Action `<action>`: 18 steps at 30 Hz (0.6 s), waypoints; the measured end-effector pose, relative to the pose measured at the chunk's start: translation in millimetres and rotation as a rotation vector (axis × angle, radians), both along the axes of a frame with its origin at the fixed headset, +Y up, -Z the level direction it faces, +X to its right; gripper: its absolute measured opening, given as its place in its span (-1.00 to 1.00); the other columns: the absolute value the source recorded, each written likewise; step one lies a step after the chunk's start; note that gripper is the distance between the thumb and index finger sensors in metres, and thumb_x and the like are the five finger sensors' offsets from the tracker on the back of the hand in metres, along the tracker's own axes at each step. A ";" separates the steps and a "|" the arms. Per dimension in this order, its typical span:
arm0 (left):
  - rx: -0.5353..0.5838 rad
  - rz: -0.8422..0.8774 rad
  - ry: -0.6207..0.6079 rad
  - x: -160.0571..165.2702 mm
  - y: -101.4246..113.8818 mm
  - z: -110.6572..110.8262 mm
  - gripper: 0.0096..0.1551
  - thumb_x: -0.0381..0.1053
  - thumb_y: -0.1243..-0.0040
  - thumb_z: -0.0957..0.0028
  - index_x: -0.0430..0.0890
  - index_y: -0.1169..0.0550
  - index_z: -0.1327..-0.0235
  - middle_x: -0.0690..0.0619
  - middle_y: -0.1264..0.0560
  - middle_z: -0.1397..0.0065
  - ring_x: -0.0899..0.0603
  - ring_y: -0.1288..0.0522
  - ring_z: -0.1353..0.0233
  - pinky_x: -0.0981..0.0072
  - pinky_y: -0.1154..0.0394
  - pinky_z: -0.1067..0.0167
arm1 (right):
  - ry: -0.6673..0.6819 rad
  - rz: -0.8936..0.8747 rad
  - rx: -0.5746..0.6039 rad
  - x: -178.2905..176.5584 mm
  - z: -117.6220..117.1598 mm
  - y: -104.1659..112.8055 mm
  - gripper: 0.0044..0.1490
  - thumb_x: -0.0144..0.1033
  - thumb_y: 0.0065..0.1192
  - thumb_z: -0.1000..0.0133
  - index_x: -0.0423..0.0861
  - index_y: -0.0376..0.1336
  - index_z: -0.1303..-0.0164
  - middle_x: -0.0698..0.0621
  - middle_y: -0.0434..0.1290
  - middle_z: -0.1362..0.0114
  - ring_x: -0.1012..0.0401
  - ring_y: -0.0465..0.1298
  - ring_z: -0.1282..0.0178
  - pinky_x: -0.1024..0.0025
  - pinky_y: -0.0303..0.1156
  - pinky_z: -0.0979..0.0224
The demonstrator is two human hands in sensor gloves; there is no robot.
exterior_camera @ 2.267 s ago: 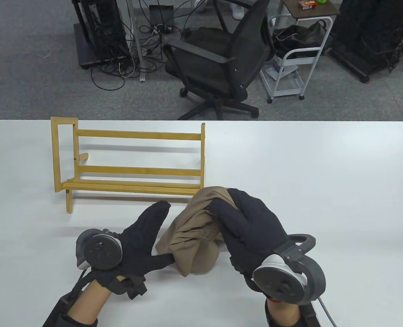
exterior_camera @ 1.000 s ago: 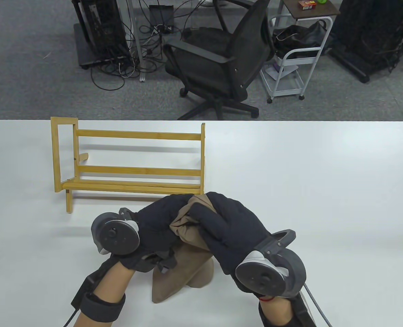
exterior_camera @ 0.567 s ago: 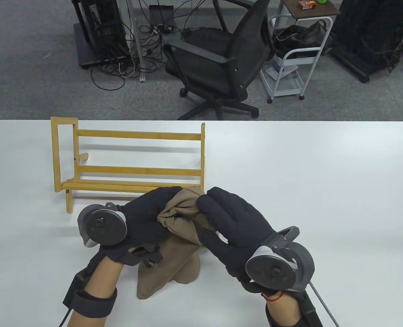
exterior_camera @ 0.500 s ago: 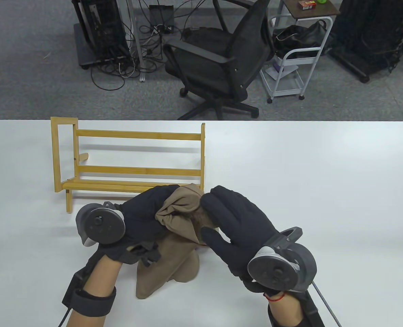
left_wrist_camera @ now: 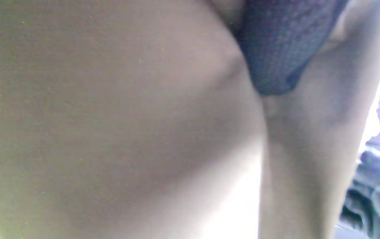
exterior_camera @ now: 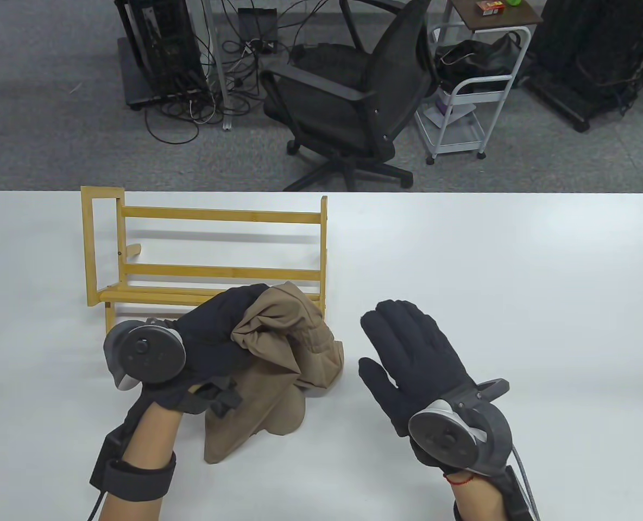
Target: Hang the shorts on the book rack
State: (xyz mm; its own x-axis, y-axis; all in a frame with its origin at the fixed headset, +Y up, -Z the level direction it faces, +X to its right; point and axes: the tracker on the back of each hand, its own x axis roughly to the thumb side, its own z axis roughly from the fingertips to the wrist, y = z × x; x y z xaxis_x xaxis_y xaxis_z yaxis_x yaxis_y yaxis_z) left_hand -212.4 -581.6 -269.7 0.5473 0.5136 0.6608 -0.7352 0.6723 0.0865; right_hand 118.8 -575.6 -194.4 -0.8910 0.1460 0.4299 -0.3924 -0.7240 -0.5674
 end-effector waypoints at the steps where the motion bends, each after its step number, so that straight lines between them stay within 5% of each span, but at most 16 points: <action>1: 0.001 0.003 0.004 -1.7 0.6 0.2 -0.24 0.10 -0.50 0.04 0.13 -0.41 -0.45 0.12 -0.55 -0.44 -0.12 -0.70 -0.25 0.05 -0.62 -0.13 | -0.009 0.011 -0.004 0.5 -0.5 -2.5 -0.23 0.23 0.19 -0.02 0.22 0.22 -0.46 0.07 0.36 -0.63 0.03 0.42 -0.61 0.09 0.39 -0.59; 18: 0.016 0.054 0.082 -34.2 12.4 4.0 -0.24 0.13 -0.50 0.04 0.14 -0.41 -0.45 0.13 -0.56 -0.44 -0.11 -0.69 -0.24 0.06 -0.61 -0.12 | -0.136 0.113 -0.029 15.0 -3.0 -41.7 -0.26 0.22 0.18 -0.02 0.24 0.22 -0.45 0.10 0.35 -0.63 0.04 0.40 -0.62 0.09 0.37 -0.60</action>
